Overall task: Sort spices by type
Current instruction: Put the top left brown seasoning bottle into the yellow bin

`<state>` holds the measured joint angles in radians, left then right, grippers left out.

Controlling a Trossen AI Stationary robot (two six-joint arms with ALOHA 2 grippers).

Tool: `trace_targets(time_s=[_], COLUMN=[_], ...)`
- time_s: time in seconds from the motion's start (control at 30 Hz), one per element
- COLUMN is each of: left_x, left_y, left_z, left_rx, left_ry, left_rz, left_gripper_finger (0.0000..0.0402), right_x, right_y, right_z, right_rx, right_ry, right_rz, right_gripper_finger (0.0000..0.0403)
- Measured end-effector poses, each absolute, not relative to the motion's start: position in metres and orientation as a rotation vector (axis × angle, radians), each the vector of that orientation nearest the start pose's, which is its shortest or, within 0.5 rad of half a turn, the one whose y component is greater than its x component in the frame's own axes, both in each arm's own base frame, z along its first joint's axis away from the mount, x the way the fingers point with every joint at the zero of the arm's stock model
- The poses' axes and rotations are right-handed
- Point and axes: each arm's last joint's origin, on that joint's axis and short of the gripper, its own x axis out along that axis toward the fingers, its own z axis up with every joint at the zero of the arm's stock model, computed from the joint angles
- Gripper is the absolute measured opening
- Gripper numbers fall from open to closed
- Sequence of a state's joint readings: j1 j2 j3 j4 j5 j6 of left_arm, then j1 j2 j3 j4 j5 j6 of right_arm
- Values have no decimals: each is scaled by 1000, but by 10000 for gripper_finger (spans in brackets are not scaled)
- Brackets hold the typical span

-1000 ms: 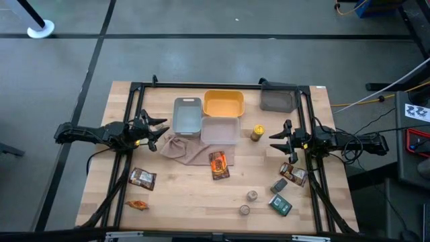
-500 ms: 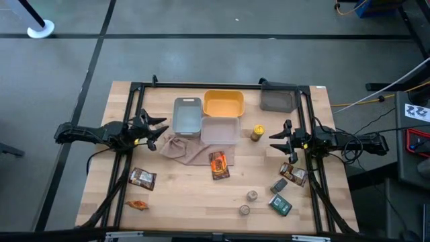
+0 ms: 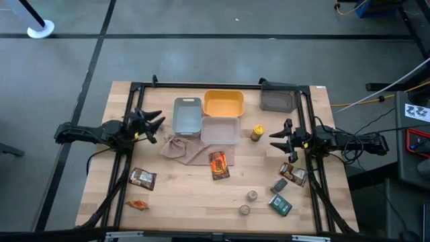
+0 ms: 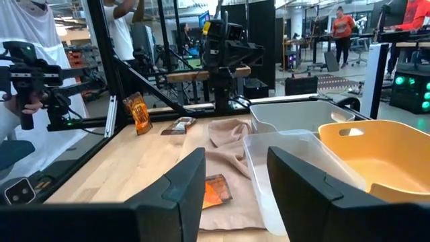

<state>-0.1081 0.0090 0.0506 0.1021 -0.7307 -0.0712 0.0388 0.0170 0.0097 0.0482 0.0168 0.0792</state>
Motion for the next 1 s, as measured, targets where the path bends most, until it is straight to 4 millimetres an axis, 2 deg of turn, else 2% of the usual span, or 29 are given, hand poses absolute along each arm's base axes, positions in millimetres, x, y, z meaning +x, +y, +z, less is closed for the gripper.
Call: trace_targets(time_s=[0.27, 0.5, 0.63, 0.83, 1.0], left_x=[68, 63, 67, 73, 74], left_y=[14, 14, 13, 13, 13], left_z=[220, 242, 247, 248, 263], left_rx=[-168, -189, -192, -220, -223], left_ry=[-17, 28, 41, 49, 51], left_rz=[728, 695, 696, 702, 704], left_gripper_finger=[161, 154, 177, 237, 262], right_x=[98, 98, 98, 98, 98], right_y=[3, 3, 3, 3, 3], right_z=[170, 171, 171, 171, 172], right_rx=[81, 81, 82, 82, 83], right_ry=[-41, -45, -46, -48, -55], right_rz=[4, 4, 4, 4, 4], right_gripper_finger=[160, 160, 160, 160, 160])
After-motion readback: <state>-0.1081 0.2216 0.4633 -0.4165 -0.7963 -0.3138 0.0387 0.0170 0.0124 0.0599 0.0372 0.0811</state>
